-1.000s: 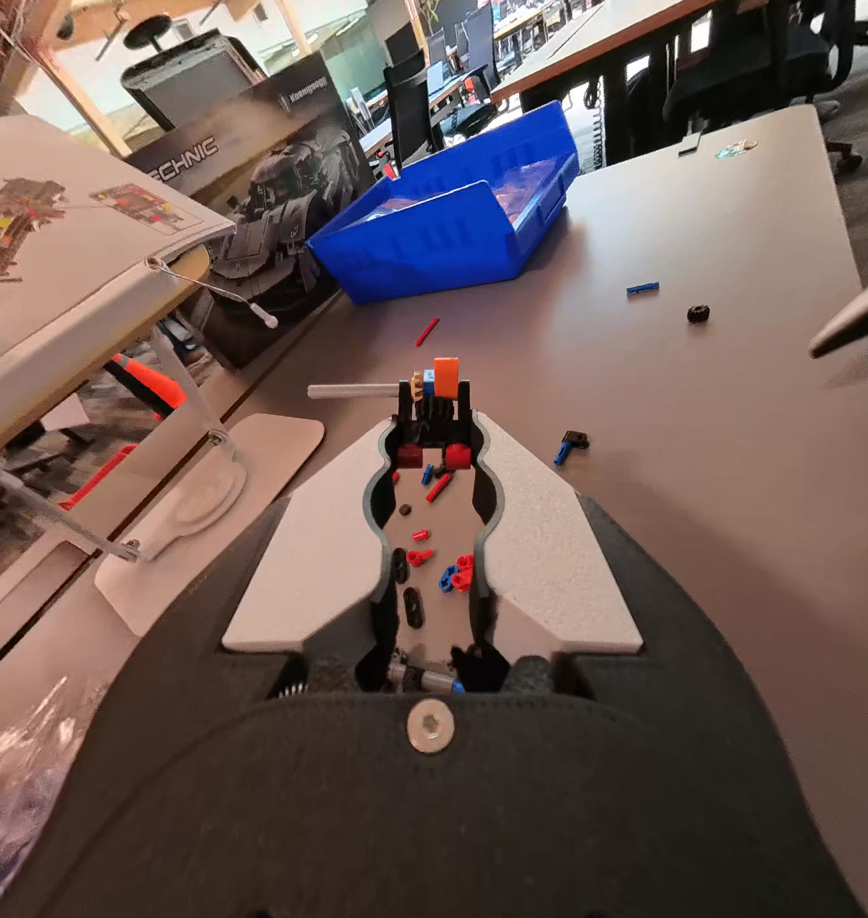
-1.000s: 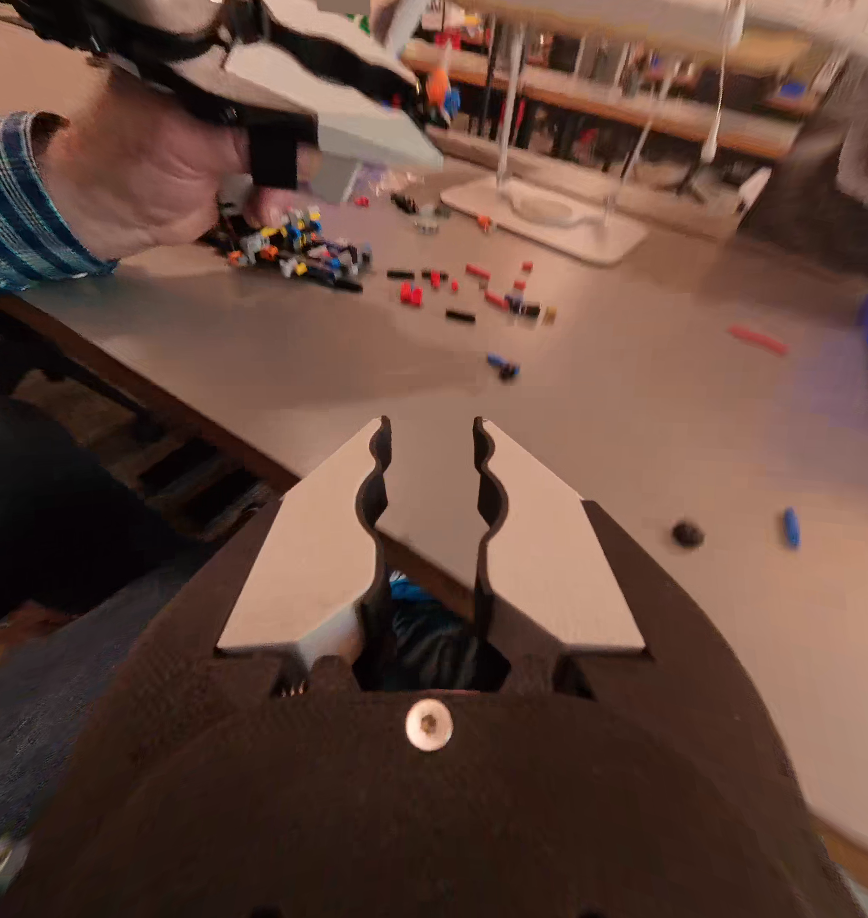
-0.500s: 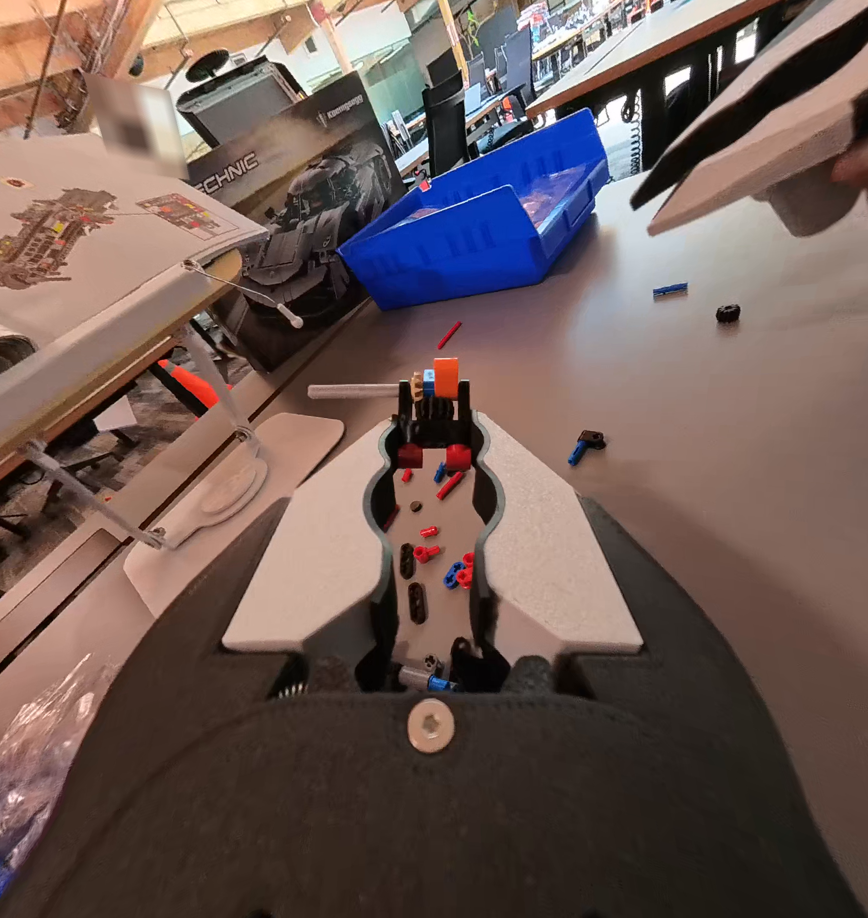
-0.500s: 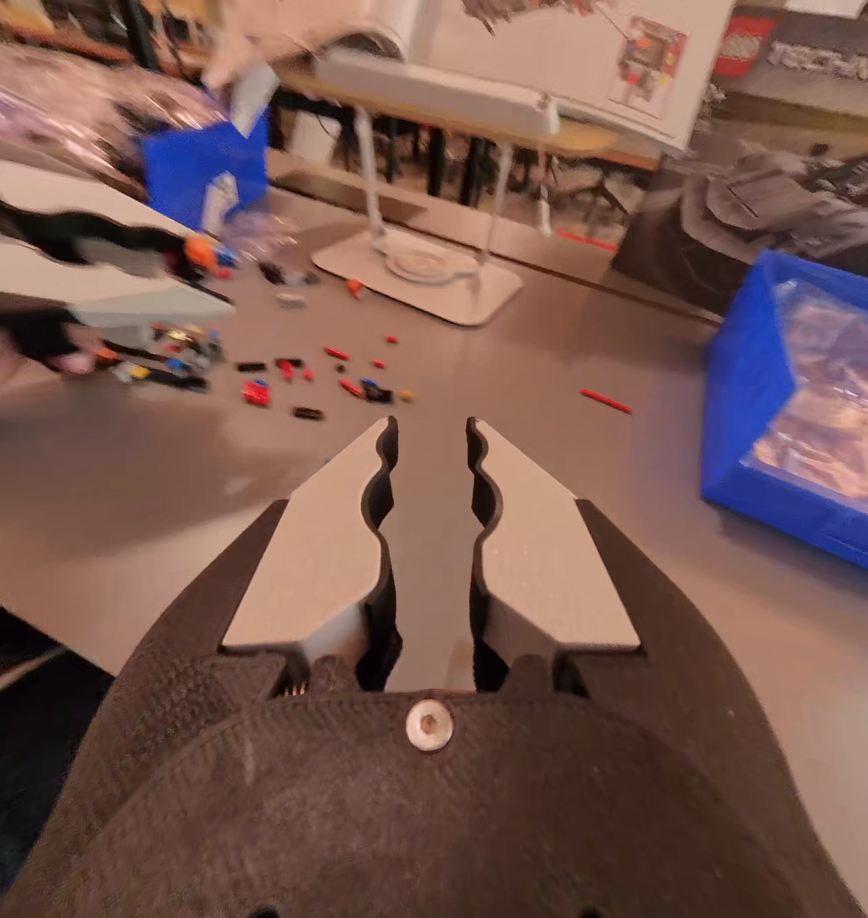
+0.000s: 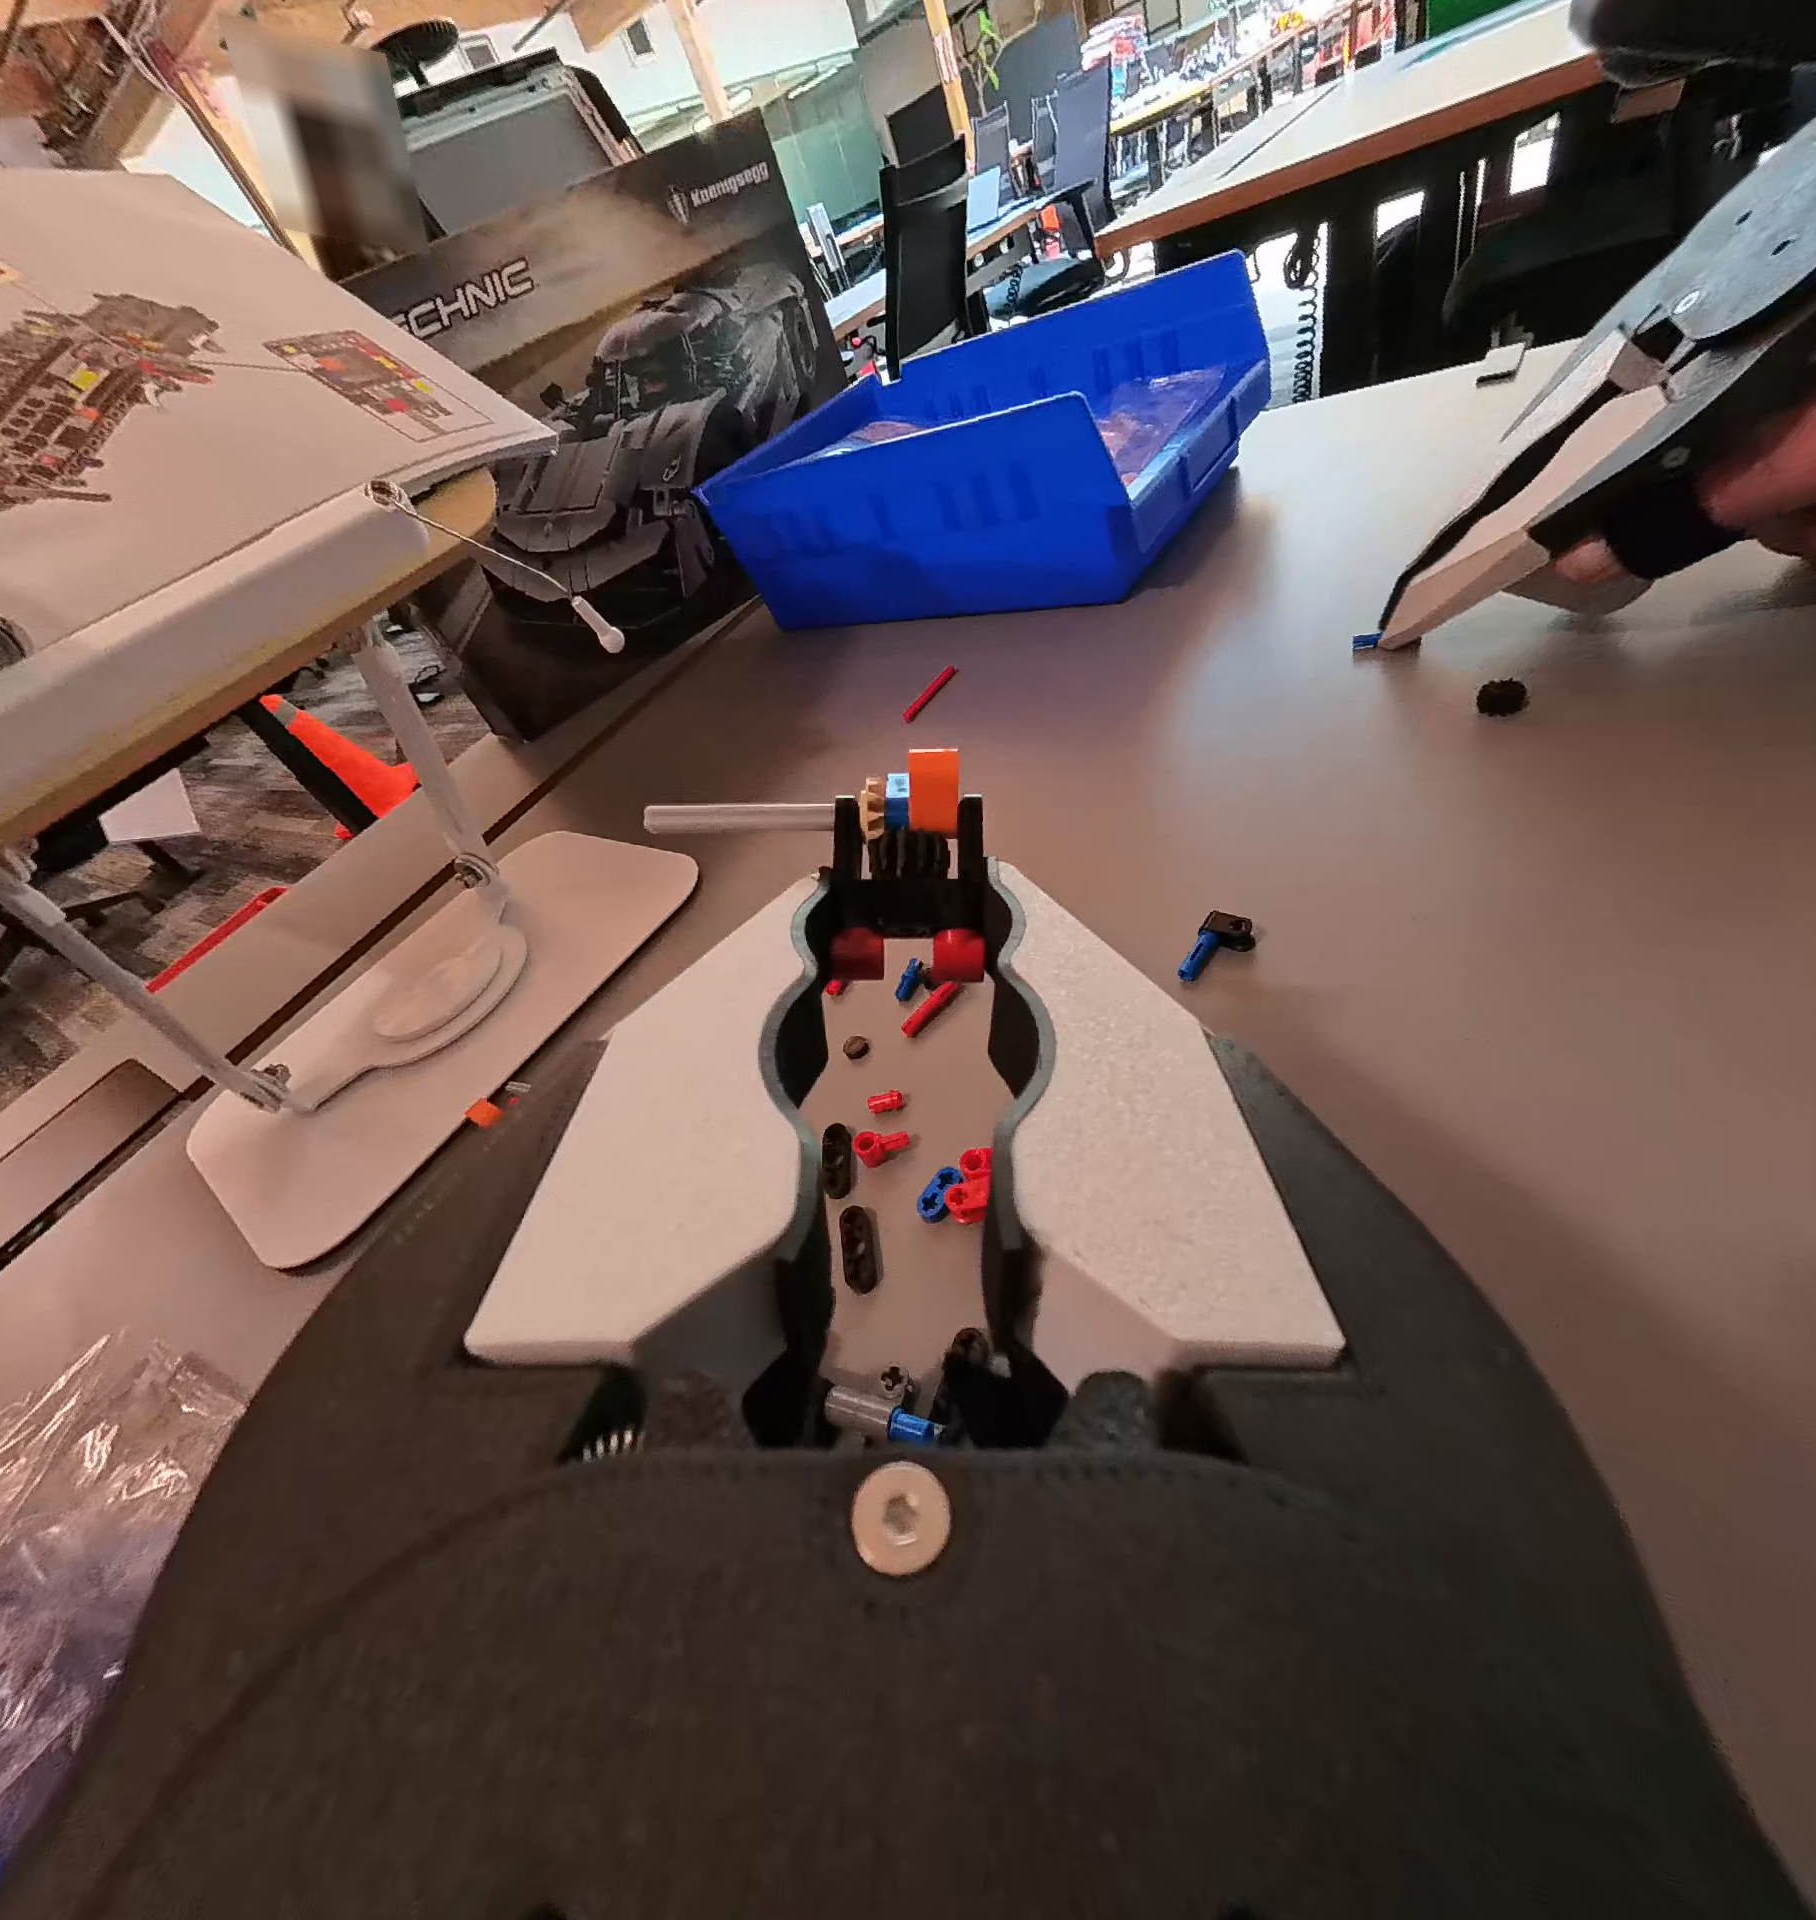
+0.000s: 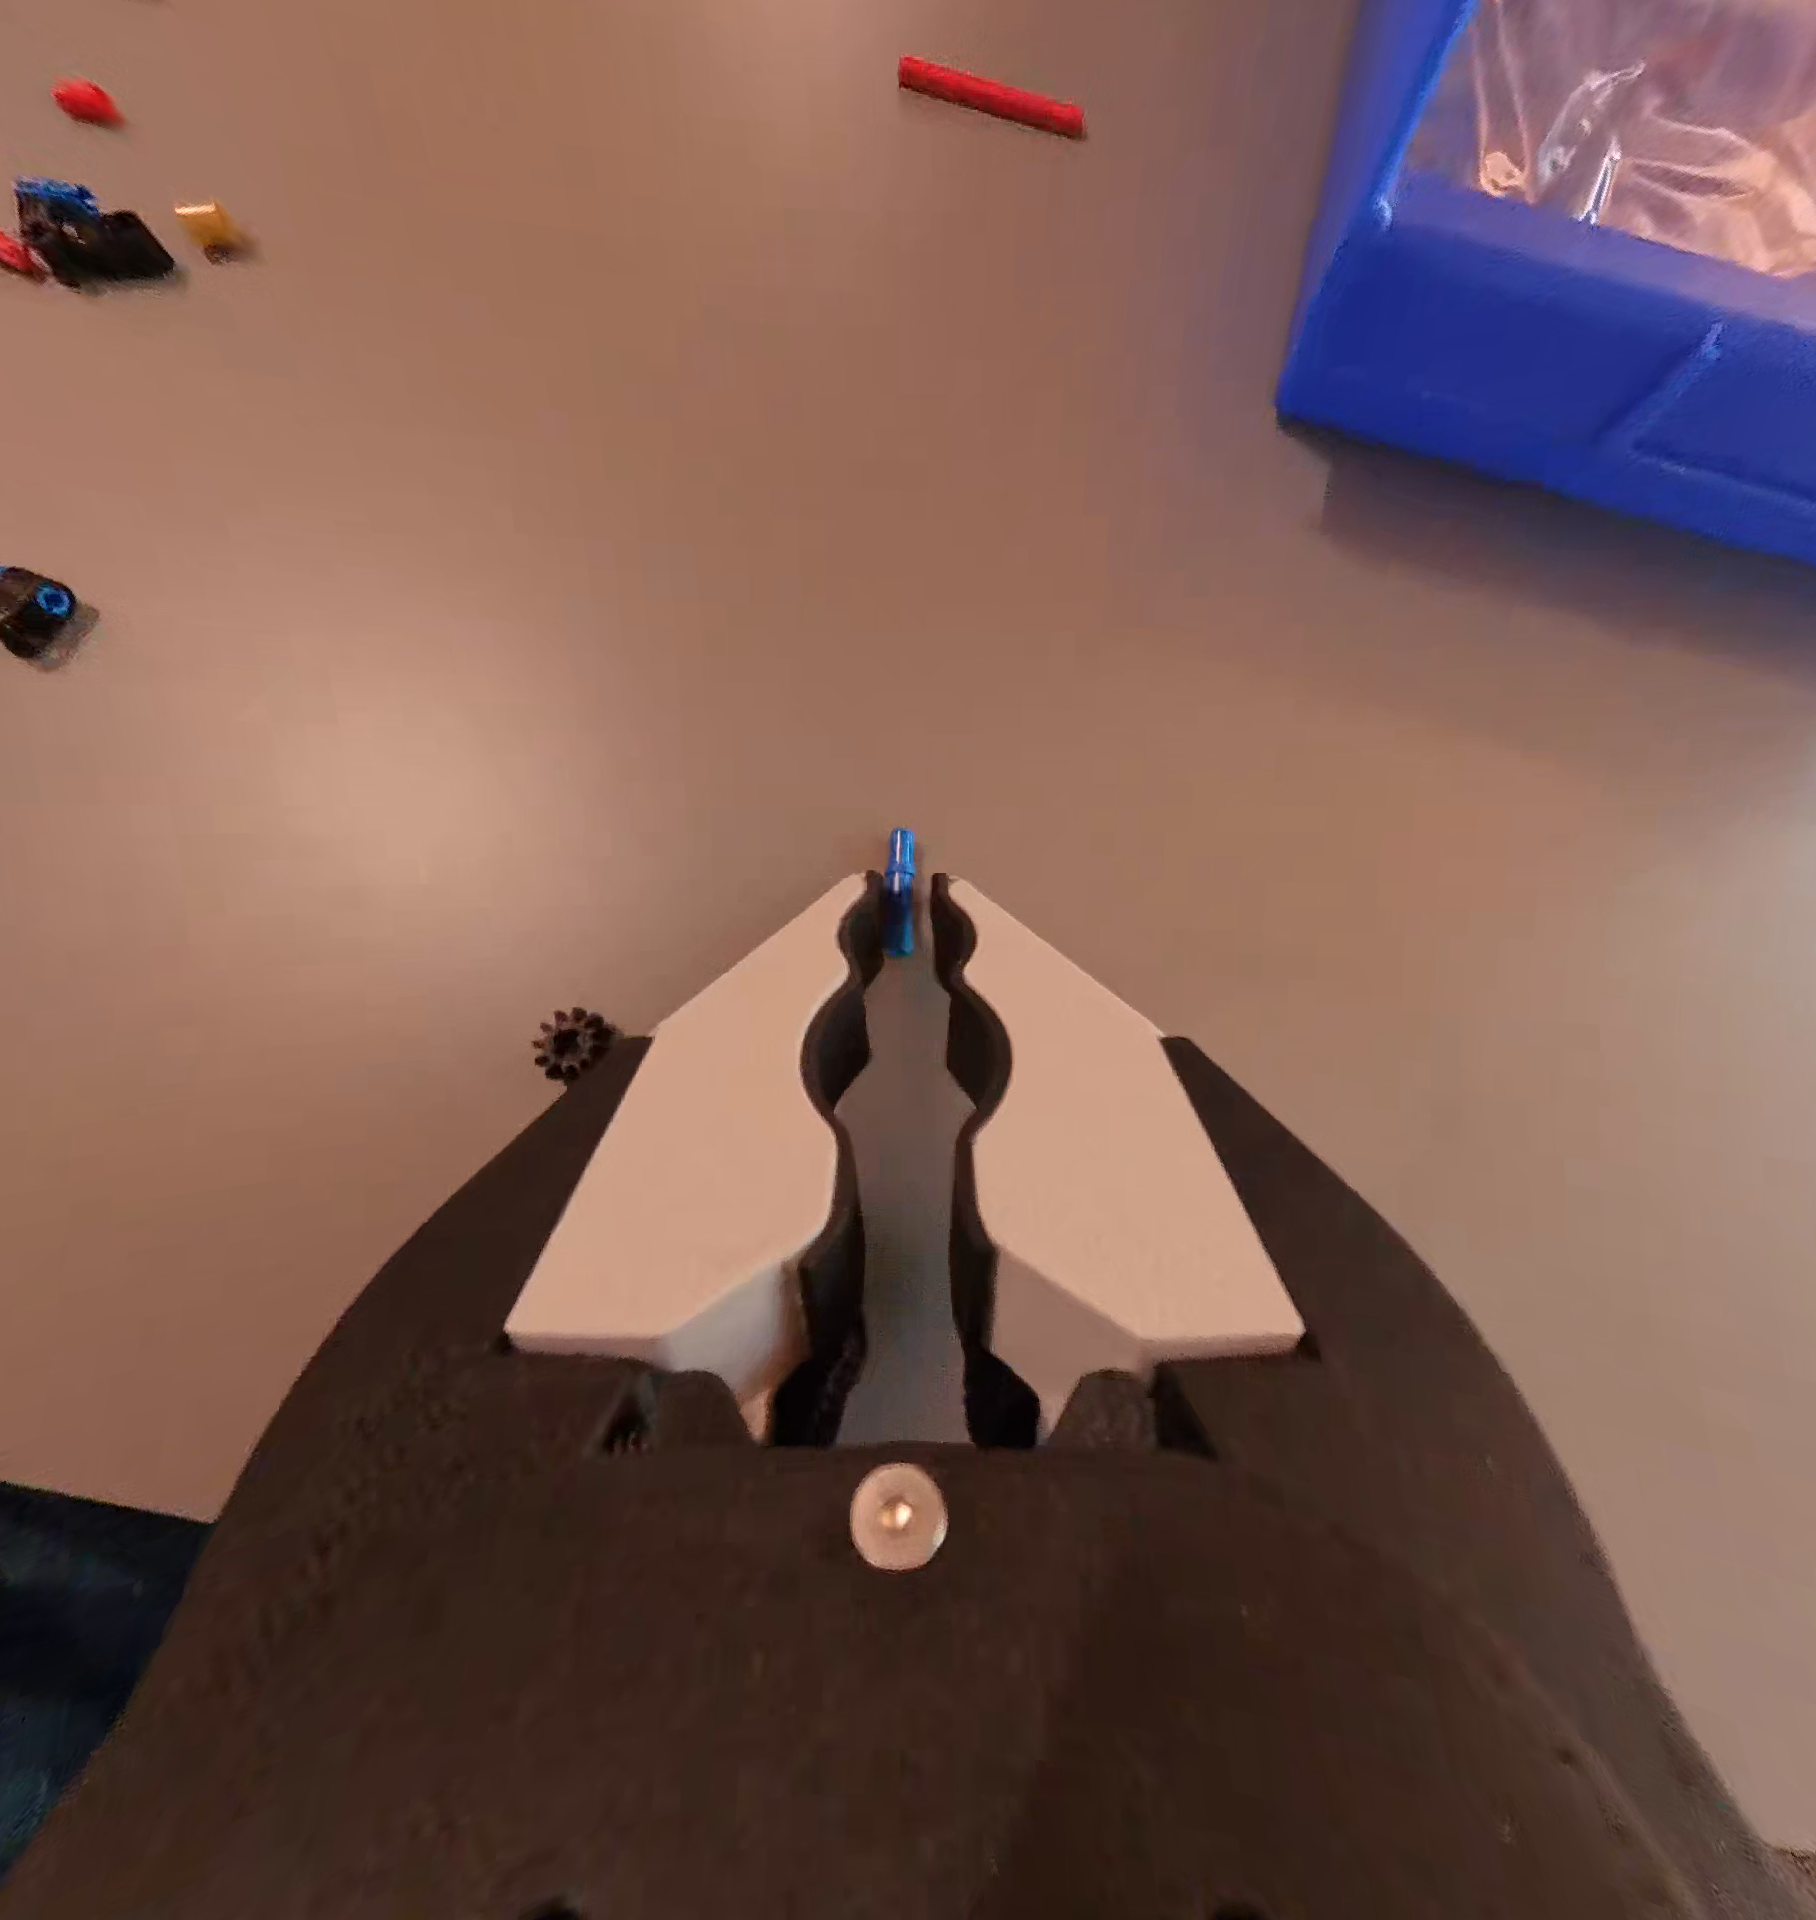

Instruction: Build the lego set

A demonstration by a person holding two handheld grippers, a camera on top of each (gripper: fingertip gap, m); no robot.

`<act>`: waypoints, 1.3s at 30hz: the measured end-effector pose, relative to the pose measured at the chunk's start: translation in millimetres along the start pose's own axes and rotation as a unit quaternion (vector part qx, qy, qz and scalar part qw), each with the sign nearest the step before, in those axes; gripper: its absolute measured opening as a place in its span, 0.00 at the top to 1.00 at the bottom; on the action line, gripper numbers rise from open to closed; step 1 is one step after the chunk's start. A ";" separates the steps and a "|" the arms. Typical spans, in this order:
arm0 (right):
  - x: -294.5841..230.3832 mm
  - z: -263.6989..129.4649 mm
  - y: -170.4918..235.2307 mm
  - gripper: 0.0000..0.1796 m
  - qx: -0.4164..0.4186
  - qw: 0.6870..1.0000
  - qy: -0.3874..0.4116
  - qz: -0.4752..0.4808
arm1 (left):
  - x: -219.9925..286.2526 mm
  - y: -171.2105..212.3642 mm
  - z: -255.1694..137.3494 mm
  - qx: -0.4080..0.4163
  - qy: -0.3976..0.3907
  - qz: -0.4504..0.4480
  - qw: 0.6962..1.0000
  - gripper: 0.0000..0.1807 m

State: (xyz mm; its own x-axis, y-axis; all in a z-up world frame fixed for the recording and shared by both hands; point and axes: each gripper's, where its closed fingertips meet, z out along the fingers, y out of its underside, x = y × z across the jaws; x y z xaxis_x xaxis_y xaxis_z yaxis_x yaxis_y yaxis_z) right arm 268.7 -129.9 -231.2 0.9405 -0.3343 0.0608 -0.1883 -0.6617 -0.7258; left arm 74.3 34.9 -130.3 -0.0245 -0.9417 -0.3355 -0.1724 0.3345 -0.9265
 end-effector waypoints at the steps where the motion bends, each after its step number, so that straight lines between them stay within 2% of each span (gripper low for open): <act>1: -0.2 1.2 -1.0 0.99 -0.001 1.000 -0.004 -0.001 | -0.2 0.2 -0.2 -0.001 0.000 -0.001 1.000 0.86; 4: -5.2 3.8 -4.5 1.00 -0.008 1.000 -0.015 -0.015 | -1.1 5.5 1.2 -0.017 -0.004 -0.003 1.000 0.86; 8: -28.4 -7.2 -29.4 1.00 0.029 0.998 -0.054 -0.020 | 1.4 17.4 4.8 -0.061 0.002 0.002 0.998 0.86; 12: -99.6 -16.8 -50.6 1.00 0.054 0.983 -0.156 -0.077 | 5.2 26.6 3.8 -0.098 0.005 0.016 0.995 0.86; 15: -164.6 -19.0 -45.1 1.00 0.045 0.953 -0.246 -0.170 | 11.3 35.1 1.7 -0.138 0.023 0.016 0.990 0.86; 18: -203.4 -16.9 -25.4 0.99 0.013 0.911 -0.303 -0.280 | 23.4 42.1 3.6 -0.178 0.054 0.036 0.982 0.86; 21: -211.7 -7.7 -11.2 0.99 -0.024 0.882 -0.326 -0.340 | 36.9 47.3 0.4 -0.198 0.081 0.047 0.976 0.86; 23: -213.1 -7.6 -15.7 0.95 -0.015 0.874 -0.335 -0.351 | 44.6 49.2 -2.5 -0.209 0.095 0.054 0.972 0.86; 26: -200.8 -10.6 -19.7 0.84 -0.026 0.889 -0.316 -0.331 | 50.2 47.9 -4.4 -0.214 0.103 0.059 0.969 0.86; 27: -197.2 -14.4 -20.6 0.84 -0.027 0.896 -0.312 -0.315 | 52.0 47.4 -4.8 -0.216 0.108 0.057 0.969 0.86; 31: -190.7 -28.5 -11.4 0.96 -0.042 0.912 -0.302 -0.273 | 56.3 51.4 -3.3 -0.221 0.116 0.051 0.967 0.86; 34: -194.5 -28.5 -8.4 0.97 -0.038 0.921 -0.312 -0.229 | 58.0 53.6 -3.7 -0.222 0.120 0.047 0.966 0.86; 39: -199.8 -7.9 -10.2 0.98 -0.043 0.922 -0.304 -0.234 | 51.5 53.2 -16.2 -0.217 0.105 0.041 0.970 0.86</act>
State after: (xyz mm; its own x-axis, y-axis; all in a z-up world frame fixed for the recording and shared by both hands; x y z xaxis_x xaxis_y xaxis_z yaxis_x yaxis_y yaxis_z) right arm 80.5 -61.7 -230.5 0.9042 0.4227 -0.0614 0.2811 -0.6972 -0.6594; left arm 47.9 3.6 -194.0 -0.2482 -0.9140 -0.3208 -0.5585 0.4056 -0.7236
